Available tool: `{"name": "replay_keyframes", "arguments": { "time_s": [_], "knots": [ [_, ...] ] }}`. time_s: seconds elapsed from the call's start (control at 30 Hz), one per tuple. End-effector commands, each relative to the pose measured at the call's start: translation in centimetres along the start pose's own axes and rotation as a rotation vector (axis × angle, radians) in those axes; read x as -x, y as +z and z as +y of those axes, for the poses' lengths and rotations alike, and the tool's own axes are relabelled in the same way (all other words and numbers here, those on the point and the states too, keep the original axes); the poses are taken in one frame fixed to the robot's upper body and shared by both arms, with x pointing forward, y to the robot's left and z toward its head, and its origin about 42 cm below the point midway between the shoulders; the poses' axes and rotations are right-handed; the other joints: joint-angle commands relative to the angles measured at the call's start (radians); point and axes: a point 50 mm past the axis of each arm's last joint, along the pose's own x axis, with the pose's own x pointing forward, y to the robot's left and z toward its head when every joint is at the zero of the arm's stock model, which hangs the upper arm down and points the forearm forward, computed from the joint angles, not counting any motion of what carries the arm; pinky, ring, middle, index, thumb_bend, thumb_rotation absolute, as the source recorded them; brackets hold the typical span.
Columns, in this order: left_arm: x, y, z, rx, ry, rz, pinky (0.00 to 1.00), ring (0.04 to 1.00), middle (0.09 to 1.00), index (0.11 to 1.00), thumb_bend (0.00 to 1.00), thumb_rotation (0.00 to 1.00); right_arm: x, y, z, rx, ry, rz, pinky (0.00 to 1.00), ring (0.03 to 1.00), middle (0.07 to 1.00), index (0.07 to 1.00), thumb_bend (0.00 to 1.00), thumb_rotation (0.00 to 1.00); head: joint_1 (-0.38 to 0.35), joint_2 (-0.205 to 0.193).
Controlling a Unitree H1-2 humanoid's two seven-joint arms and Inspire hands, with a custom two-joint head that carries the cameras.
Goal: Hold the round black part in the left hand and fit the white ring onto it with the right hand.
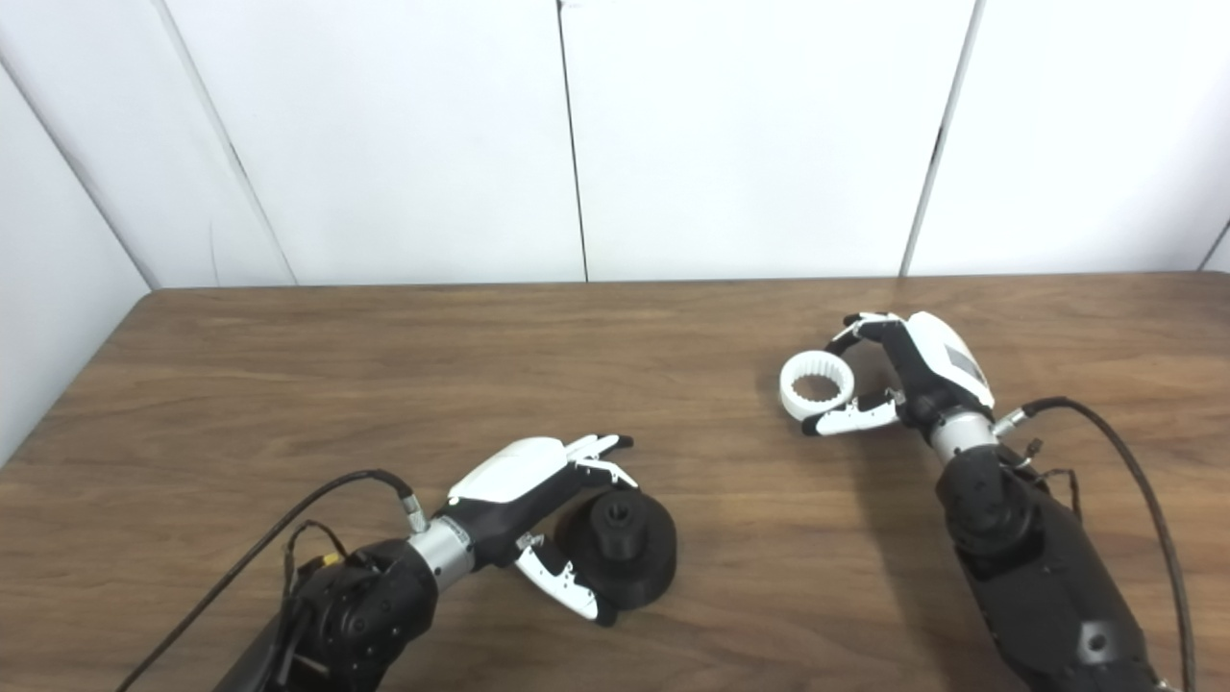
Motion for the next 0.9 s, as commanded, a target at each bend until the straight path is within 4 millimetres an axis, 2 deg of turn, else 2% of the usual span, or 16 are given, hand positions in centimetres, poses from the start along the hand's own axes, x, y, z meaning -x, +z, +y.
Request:
{"name": "replay_keyframes", "arguments": {
  "time_s": [0.0, 0.43, 0.7, 0.87],
  "knots": [
    [-0.3, -0.2, 0.5, -0.029, -0.003, 0.015, 0.94, 1.000, 1.000, 0.697, 0.91, 0.21, -0.5, 1.8, -2.3, -0.015, -0.059, -0.060, 0.86, 0.942, 0.849, 0.492, 0.52, 0.15, 0.001, 0.000],
    [-0.4, -0.4, 0.5, -0.028, 0.002, 0.012, 0.94, 1.000, 1.000, 0.694, 0.90, 0.20, 3.3, 4.6, -3.4, -0.052, -0.058, -0.113, 0.91, 0.945, 0.843, 0.491, 0.52, 0.15, -0.004, 0.002],
    [-0.5, -0.7, 0.4, -0.032, -0.002, 0.016, 0.96, 1.000, 1.000, 0.695, 0.90, 0.19, 5.8, 6.8, -4.4, -0.052, -0.041, -0.166, 0.90, 0.930, 0.836, 0.491, 0.52, 0.16, -0.004, 0.003],
    [-0.5, -0.7, 0.5, -0.033, 0.001, 0.014, 0.95, 1.000, 1.000, 0.694, 0.91, 0.19, 7.3, 7.9, -4.3, -0.043, -0.017, -0.202, 0.86, 0.923, 0.838, 0.492, 0.52, 0.16, -0.002, 0.005]
  ]
}}
